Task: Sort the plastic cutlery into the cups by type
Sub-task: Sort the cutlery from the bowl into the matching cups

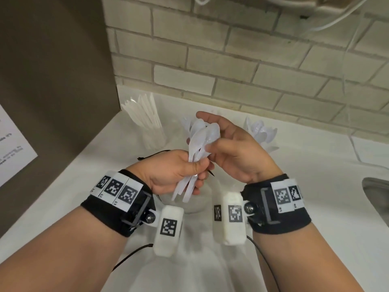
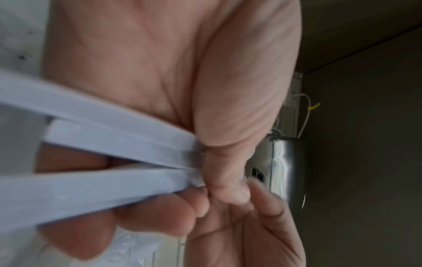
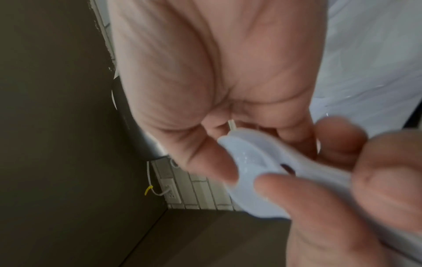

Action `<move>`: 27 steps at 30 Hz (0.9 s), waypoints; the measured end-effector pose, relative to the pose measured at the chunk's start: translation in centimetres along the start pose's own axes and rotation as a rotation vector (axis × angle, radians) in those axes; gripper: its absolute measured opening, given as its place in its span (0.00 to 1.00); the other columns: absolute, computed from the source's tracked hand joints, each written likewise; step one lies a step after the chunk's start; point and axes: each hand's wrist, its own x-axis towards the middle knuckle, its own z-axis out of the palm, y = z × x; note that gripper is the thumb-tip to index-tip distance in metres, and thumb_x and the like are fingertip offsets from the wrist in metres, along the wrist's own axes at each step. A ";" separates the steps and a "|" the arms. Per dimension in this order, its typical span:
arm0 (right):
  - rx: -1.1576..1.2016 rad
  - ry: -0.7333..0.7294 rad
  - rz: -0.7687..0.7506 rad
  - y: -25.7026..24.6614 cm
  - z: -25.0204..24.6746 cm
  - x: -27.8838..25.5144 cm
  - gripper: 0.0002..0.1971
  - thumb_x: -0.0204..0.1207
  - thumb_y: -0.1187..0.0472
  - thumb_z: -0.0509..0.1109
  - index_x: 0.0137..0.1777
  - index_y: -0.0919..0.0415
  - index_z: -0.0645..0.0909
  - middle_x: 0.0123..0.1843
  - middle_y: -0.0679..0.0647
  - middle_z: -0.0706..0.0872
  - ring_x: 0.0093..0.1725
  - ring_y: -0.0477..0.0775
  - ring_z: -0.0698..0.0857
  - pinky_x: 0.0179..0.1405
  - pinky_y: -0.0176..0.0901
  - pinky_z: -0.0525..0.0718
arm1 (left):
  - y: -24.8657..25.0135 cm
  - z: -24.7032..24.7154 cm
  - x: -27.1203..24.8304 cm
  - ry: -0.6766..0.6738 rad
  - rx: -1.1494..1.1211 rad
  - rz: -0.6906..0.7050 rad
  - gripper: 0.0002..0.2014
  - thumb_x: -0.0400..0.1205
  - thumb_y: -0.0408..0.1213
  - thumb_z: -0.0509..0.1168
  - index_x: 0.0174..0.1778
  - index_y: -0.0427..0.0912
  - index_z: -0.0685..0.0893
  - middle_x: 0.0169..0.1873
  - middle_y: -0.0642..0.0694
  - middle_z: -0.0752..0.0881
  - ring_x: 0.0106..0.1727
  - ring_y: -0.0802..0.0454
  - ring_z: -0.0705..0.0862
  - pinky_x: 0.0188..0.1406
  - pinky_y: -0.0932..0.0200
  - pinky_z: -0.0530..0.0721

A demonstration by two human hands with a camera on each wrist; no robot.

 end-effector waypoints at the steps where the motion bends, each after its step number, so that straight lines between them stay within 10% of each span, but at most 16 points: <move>1: -0.030 0.004 0.001 0.2 0.1 0.0 0.30 0.69 0.74 0.67 0.71 0.54 0.75 0.57 0.67 0.80 0.56 0.69 0.79 0.50 0.63 0.77 | 0.1 0.1 0.0 -0.009 0.043 -0.015 0.11 0.74 0.44 0.74 0.42 0.41 0.84 0.31 0.47 0.78 0.30 0.54 0.78 0.35 0.58 0.82; 10: -0.088 0.072 -0.050 0.7 1.3 -0.7 0.14 0.82 0.78 0.57 0.57 0.59 0.73 0.53 0.63 0.82 0.50 0.62 0.87 0.57 0.55 0.86 | -0.2 1.3 0.5 0.042 0.166 -0.105 0.11 0.72 0.38 0.73 0.44 0.39 0.81 0.32 0.44 0.85 0.24 0.58 0.77 0.30 0.63 0.80; 17: -0.123 0.479 -0.318 -3.1 -1.9 -0.8 0.17 0.78 0.82 0.52 0.47 0.60 0.76 0.39 0.58 0.81 0.40 0.56 0.82 0.46 0.49 0.85 | 0.4 0.9 0.6 0.356 0.626 0.106 0.31 0.61 0.58 0.80 0.58 0.50 0.83 0.54 0.49 0.88 0.55 0.54 0.87 0.62 0.55 0.84; 20: -0.374 0.717 -0.482 -5.9 -5.2 -0.3 0.20 0.72 0.81 0.51 0.43 0.56 0.76 0.37 0.56 0.79 0.40 0.56 0.79 0.43 0.47 0.82 | 1.0 0.6 0.8 0.511 0.999 0.265 0.22 0.70 0.57 0.75 0.59 0.58 0.82 0.63 0.56 0.78 0.66 0.59 0.77 0.68 0.57 0.76; 24: -0.819 0.867 -0.502 -6.5 -8.9 1.4 0.25 0.59 0.76 0.48 0.37 0.43 0.74 0.37 0.56 0.79 0.41 0.53 0.80 0.42 0.43 0.78 | 0.7 -0.2 1.7 0.345 1.508 0.043 0.11 0.71 0.56 0.74 0.48 0.63 0.86 0.74 0.58 0.67 0.81 0.52 0.55 0.78 0.43 0.52; 27: -0.941 0.886 -0.419 -4.7 -10.5 2.5 0.27 0.57 0.79 0.48 0.37 0.43 0.72 0.39 0.56 0.79 0.43 0.54 0.80 0.40 0.39 0.75 | 0.1 -0.5 2.8 0.270 1.576 -0.032 0.08 0.72 0.50 0.74 0.43 0.61 0.83 0.71 0.59 0.71 0.75 0.53 0.67 0.76 0.42 0.54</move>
